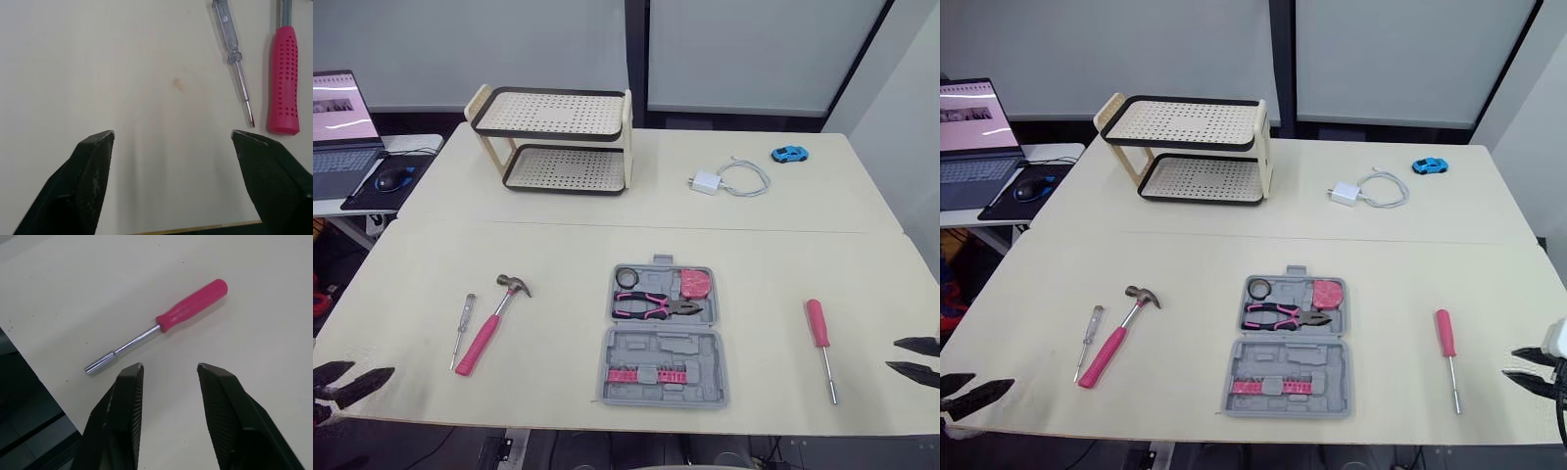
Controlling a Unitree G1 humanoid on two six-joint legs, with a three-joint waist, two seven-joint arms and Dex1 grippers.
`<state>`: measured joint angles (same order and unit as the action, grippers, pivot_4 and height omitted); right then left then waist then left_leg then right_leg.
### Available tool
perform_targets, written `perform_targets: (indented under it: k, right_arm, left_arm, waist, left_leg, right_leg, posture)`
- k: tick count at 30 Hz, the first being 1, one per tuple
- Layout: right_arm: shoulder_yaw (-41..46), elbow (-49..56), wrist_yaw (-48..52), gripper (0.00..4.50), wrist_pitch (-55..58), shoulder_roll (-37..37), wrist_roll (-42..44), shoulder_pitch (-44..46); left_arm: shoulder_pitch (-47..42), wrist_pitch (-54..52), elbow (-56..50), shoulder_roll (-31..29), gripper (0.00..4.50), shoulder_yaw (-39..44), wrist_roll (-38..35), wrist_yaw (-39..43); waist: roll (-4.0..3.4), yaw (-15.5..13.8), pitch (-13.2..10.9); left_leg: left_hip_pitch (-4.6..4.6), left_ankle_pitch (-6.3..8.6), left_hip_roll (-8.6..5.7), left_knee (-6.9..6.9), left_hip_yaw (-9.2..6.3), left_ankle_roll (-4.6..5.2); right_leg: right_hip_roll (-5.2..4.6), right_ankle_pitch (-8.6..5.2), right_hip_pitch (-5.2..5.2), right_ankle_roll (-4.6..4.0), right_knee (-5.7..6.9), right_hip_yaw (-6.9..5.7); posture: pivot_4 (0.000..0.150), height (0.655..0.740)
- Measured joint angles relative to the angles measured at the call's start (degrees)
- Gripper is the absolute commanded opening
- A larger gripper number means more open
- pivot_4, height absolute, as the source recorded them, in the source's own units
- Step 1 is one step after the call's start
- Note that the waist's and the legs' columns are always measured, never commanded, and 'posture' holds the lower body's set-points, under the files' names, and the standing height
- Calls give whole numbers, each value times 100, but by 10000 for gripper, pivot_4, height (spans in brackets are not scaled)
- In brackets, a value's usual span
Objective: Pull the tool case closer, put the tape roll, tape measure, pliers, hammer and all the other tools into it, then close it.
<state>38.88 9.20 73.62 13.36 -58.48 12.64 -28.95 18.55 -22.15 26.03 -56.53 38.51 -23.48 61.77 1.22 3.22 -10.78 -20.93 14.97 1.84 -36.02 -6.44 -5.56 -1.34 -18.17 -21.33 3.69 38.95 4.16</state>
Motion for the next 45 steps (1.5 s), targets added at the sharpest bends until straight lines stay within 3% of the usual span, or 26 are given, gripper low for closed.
perform_targets:
  k: [4, 7, 8, 16, 21, 24, 29, 35, 45]
  right_arm:
    - [0, 6, 12, 34197, 32, -5, 7, 48]
    - [0, 6, 18, 44307, 42, -5, 6, 53]
    - [0, 6, 18, 44729, 42, -5, 6, 63]
    - [-7, 98, 97, 44729, 87, -9, 81, 210]
    - [-211, 674, 151, 44729, 444, -224, 467, 652]
    - [-711, 1255, 129, 44729, 789, -379, 853, 1203]
    - [-2169, 2039, -127, 44729, 1564, -428, 1641, 2972]
    - [-3649, 2334, -586, 44729, 2464, 354, 2329, 4990]
    - [-4480, 2209, -641, 44729, 2452, 683, 2175, 5560]
  left_arm:
    - [58, -92, -203, 43, 45000, 10, -55, -49]
    - [105, -160, -364, 113, 45000, 17, -81, -139]
    - [108, -182, -398, 138, 45000, 18, -91, -162]
    - [232, -414, -794, 294, 45000, 95, -149, -383]
    - [363, -581, -1056, 425, 45000, 158, -196, -496]
    - [461, -659, -1273, 469, 45000, 207, -248, -516]
    - [662, -855, -1643, 574, 45000, 335, -318, -625]
    - [735, -1070, -2044, 761, 45000, 456, -435, -749]
    - [151, -1250, -2511, 1163, 45000, 252, -554, -1206]
  waist:
    - [0, -2, 0]
    - [0, -4, 0]
    - [0, -4, 0]
    - [1, -3, 1]
    - [2, 20, 1]
    - [2, 13, 1]
    - [4, 4, 0]
    - [7, -12, -2]
    - [9, -124, -1]
  left_leg:
    - [-1, 0, 0, 0, 1, -1]
    - [0, 0, 0, 2, 1, -1]
    - [0, 0, 0, 2, 1, -1]
    - [1, 0, 0, 1, 2, -1]
    - [2, 0, 2, 1, 3, -1]
    - [2, 0, 4, 1, 1, -1]
    - [-1, 0, 5, 0, 0, -1]
    - [-5, 0, 5, 1, -5, -1]
    - [-9, 1, 5, 0, -9, -2]
  right_leg:
    - [0, 0, 0, 0, 0, 1]
    - [0, 0, 0, 1, 0, 2]
    - [0, 0, 0, 1, 0, 2]
    - [0, 0, 0, 1, 0, 3]
    - [0, 1, 0, 0, 1, 4]
    - [1, 1, 0, -1, 2, 2]
    - [0, 17, -2, -26, 2, 1]
    - [0, 18, -7, -28, 1, -3]
    - [-1, 18, -10, -29, 1, -10]
  posture:
    - [1500, 7350]
    - [1500, 7350]
    - [1500, 7350]
    - [1500, 7350]
    - [1500, 7350]
    - [1500, 7350]
    - [1500, 7350]
    - [1500, 7350]
    - [1500, 7350]
